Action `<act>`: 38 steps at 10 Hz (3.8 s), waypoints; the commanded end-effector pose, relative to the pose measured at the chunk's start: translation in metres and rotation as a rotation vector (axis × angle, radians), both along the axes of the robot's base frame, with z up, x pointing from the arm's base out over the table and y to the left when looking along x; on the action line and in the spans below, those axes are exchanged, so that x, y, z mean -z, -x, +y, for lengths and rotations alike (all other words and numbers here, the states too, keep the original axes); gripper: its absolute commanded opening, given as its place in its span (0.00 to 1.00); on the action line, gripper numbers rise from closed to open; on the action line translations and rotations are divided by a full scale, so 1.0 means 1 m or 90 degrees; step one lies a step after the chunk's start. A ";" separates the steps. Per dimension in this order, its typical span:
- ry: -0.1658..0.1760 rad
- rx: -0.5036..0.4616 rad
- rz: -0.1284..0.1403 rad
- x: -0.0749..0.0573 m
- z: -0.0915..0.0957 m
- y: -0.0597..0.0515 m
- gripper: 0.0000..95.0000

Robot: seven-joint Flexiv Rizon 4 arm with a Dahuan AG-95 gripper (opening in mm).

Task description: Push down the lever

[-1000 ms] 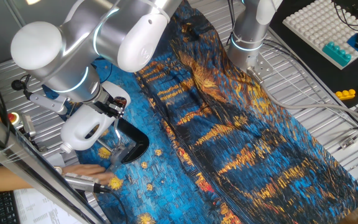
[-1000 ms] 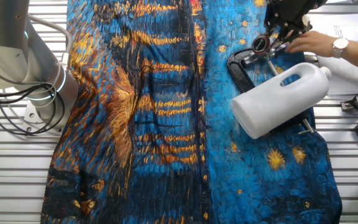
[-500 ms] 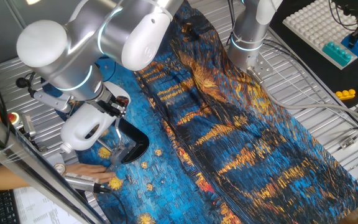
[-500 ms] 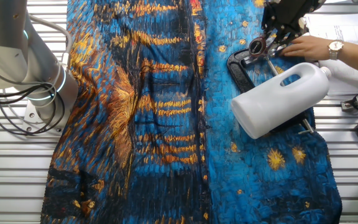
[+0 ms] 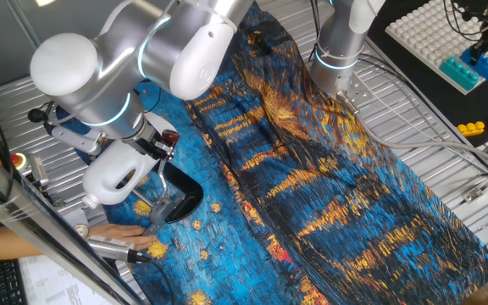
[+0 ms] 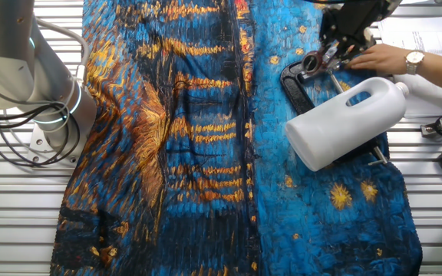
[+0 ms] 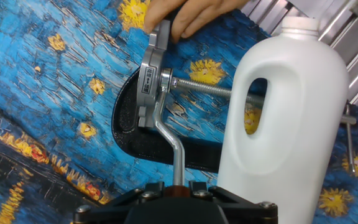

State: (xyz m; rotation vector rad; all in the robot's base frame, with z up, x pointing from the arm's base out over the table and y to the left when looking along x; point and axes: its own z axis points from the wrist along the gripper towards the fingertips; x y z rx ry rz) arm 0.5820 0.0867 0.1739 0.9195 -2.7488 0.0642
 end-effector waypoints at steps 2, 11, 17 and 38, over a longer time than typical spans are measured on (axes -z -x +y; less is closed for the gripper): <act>-0.001 -0.002 0.004 -0.004 -0.007 0.008 0.20; -0.012 0.000 0.009 0.008 -0.013 0.020 0.20; -0.010 0.004 0.011 0.015 -0.015 0.026 0.20; -0.029 0.001 0.008 0.063 -0.032 0.046 0.20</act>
